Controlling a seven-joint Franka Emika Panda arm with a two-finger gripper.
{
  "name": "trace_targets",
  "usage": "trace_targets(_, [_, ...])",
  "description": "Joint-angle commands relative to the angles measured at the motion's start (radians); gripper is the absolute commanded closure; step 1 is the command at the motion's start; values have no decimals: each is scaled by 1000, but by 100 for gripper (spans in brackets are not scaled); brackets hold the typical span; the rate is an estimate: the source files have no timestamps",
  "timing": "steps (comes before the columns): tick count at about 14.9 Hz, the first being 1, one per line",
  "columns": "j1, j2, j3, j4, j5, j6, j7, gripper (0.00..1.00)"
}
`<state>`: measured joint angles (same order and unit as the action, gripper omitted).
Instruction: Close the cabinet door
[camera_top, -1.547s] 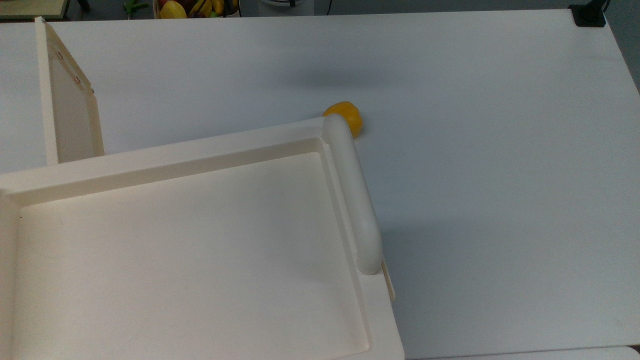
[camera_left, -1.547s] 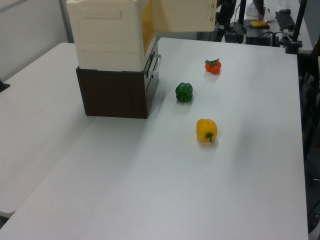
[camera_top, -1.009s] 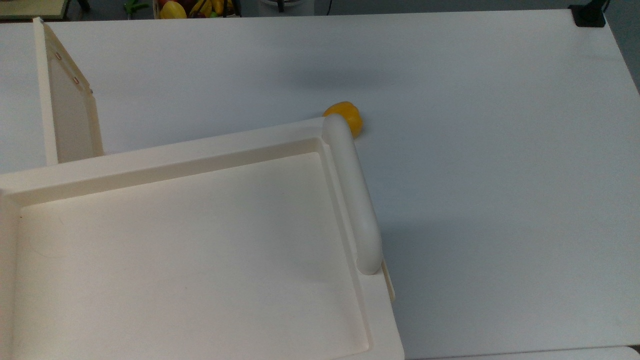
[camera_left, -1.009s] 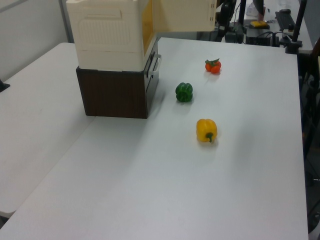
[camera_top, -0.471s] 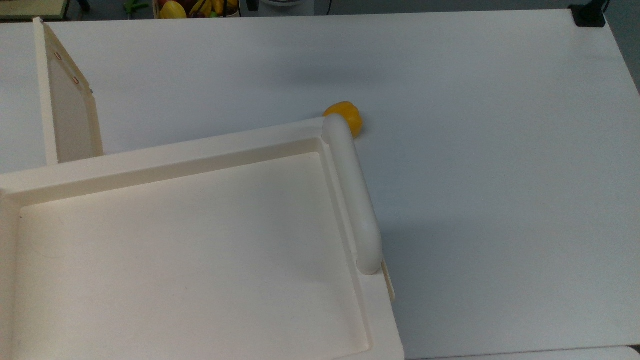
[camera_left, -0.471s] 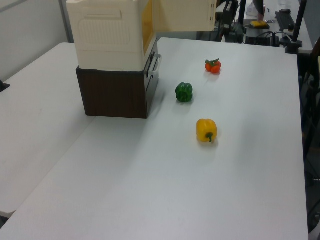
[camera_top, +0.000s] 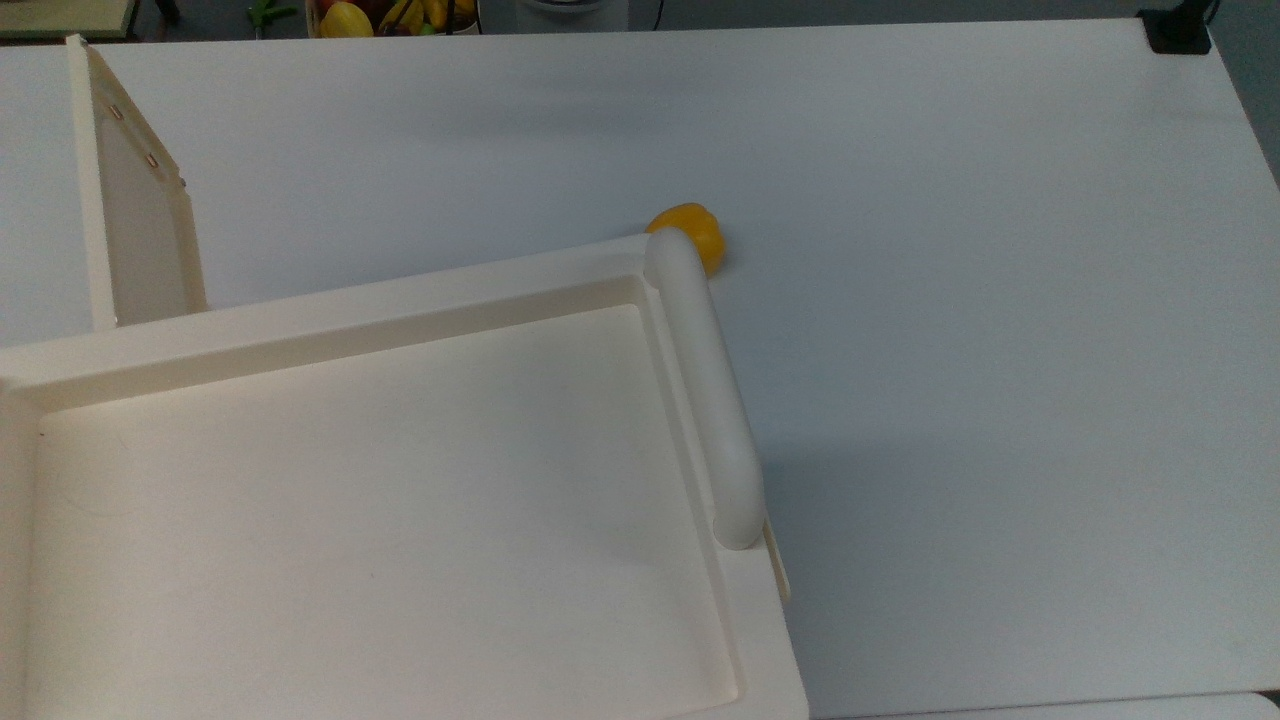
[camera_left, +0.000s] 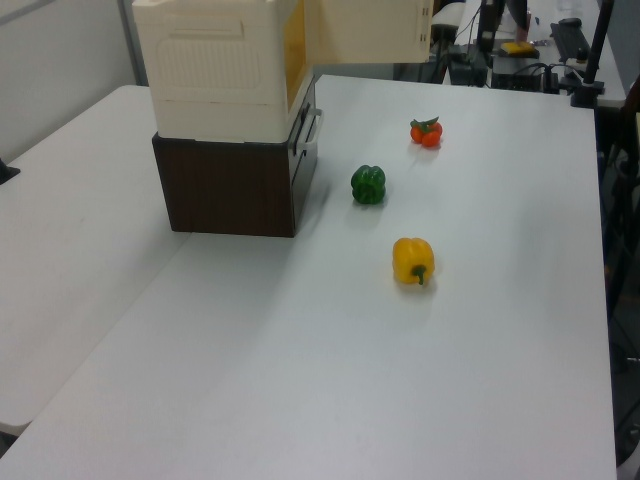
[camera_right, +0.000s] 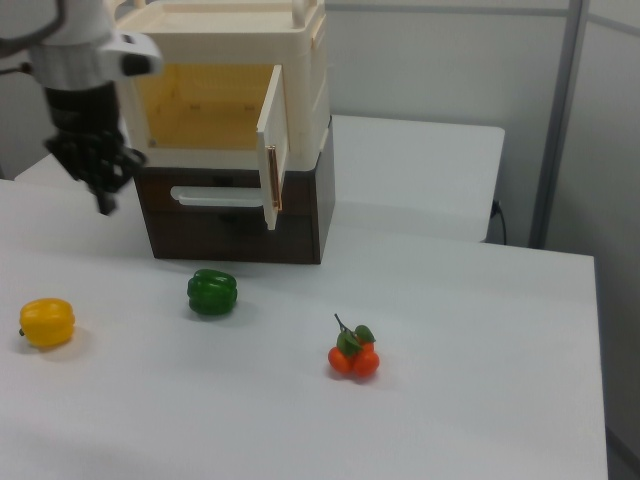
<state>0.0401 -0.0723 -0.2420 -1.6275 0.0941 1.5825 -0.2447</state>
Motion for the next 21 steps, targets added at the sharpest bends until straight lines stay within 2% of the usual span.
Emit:
trace_targets(1, [-2,-3,-115,-12,3,34,-152,100])
trace_targets(5, [0,37,-232,-18,9,172,-199,100])
trace_targets(8, [-2,71,-273,-34,28,330,-196,100])
trace_targets(10, [-17,109,-293,-35,106,450,-194,100])
trace_targets(13, [-48,160,-295,-34,218,621,-188,100])
trace_targets(17, [-48,244,-293,-28,379,830,-182,100])
trace_targets(21, [-42,281,-281,-25,528,901,-182,100])
